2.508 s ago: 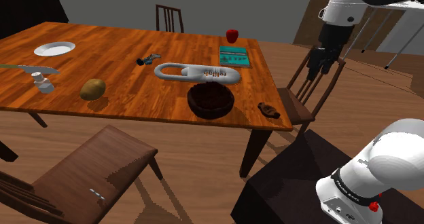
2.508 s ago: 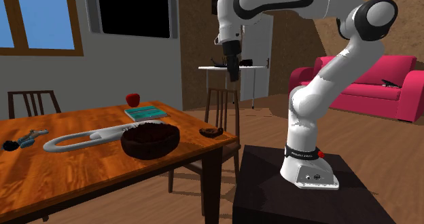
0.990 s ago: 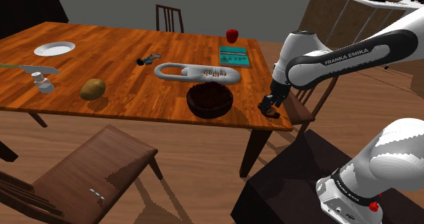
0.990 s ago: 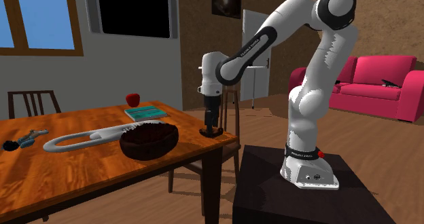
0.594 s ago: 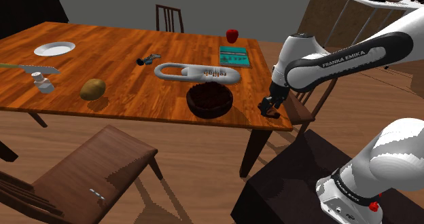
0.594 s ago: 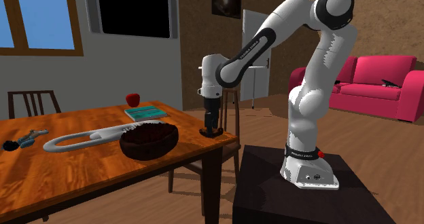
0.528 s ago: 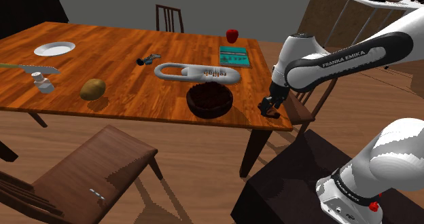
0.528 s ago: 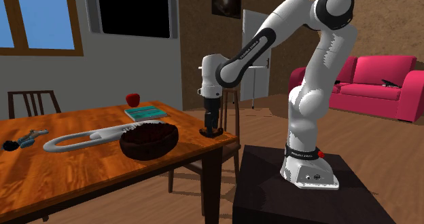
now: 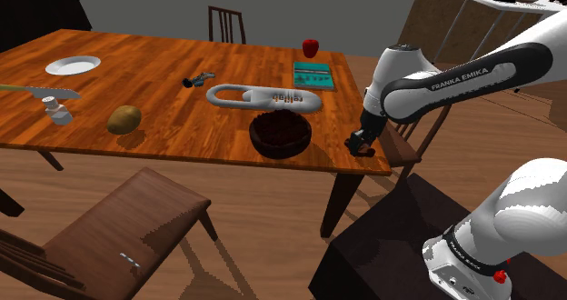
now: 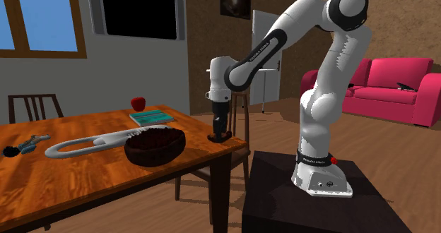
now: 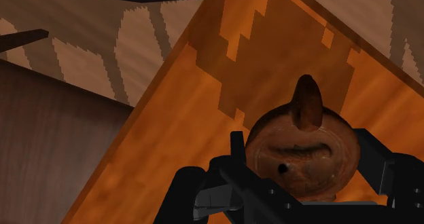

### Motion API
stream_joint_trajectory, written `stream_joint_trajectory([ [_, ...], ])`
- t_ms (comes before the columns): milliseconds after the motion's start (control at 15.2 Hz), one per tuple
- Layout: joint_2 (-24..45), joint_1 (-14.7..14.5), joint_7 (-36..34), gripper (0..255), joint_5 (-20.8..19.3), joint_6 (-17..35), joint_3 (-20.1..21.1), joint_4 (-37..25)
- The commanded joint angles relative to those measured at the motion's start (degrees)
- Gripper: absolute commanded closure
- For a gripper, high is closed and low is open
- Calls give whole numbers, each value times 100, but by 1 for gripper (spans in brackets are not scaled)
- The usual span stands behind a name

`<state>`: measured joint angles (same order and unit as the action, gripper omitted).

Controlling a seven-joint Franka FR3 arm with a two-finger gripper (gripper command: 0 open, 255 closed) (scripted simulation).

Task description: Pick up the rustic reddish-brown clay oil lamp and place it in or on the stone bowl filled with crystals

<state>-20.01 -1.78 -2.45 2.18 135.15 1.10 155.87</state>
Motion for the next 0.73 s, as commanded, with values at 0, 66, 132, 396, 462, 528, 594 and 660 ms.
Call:
stream_joint_trajectory([
  [0, 1, 1, 0, 255, -1, 0, -1, 1],
  [66, 1, 1, 0, 255, -1, 0, -1, 1],
  [132, 3, 0, -1, 255, 0, 3, 0, 2],
  [396, -247, 4, -11, 255, -9, -387, -2, -140],
  [462, -304, 4, -13, 255, -11, -483, -3, -178],
  [528, -359, 5, -15, 255, -13, -579, -3, -218],
  [594, -413, 6, -17, 255, -15, -674, -4, -260],
  [660, -464, 7, -19, 255, -17, -768, -5, -303],
])
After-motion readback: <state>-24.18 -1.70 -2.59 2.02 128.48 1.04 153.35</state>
